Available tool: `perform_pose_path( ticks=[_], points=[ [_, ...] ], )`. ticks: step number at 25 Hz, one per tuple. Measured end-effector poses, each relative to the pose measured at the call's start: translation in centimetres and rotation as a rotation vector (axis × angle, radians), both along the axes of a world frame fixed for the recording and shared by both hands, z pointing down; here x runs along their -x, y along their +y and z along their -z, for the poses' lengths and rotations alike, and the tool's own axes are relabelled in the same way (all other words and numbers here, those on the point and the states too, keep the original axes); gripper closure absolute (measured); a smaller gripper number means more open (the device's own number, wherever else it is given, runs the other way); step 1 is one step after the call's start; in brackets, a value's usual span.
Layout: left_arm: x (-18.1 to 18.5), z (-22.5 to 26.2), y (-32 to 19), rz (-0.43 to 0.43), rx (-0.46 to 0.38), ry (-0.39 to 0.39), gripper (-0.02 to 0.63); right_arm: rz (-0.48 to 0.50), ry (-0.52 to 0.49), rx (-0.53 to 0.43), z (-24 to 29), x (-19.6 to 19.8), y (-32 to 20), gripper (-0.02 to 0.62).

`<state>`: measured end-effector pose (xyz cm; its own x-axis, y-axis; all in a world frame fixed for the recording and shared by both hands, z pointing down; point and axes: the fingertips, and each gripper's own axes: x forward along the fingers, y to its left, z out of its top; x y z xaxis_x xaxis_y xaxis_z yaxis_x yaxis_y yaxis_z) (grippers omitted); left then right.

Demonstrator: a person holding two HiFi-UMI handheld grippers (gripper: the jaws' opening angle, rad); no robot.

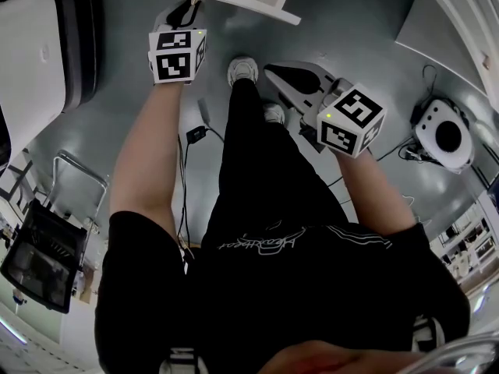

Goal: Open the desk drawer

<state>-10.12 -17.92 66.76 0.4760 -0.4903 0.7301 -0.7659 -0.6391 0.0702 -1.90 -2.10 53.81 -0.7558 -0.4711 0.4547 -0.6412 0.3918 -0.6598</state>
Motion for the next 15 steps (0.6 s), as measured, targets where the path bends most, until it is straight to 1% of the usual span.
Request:
perform_pose_path(
  ticks=[15],
  points=[
    [1.9, 0.1, 2.6, 0.006, -0.004, -0.003, 0.532, -0.003, 0.007, -0.004, -0.4, 0.6, 2.8, 0.591]
  ],
)
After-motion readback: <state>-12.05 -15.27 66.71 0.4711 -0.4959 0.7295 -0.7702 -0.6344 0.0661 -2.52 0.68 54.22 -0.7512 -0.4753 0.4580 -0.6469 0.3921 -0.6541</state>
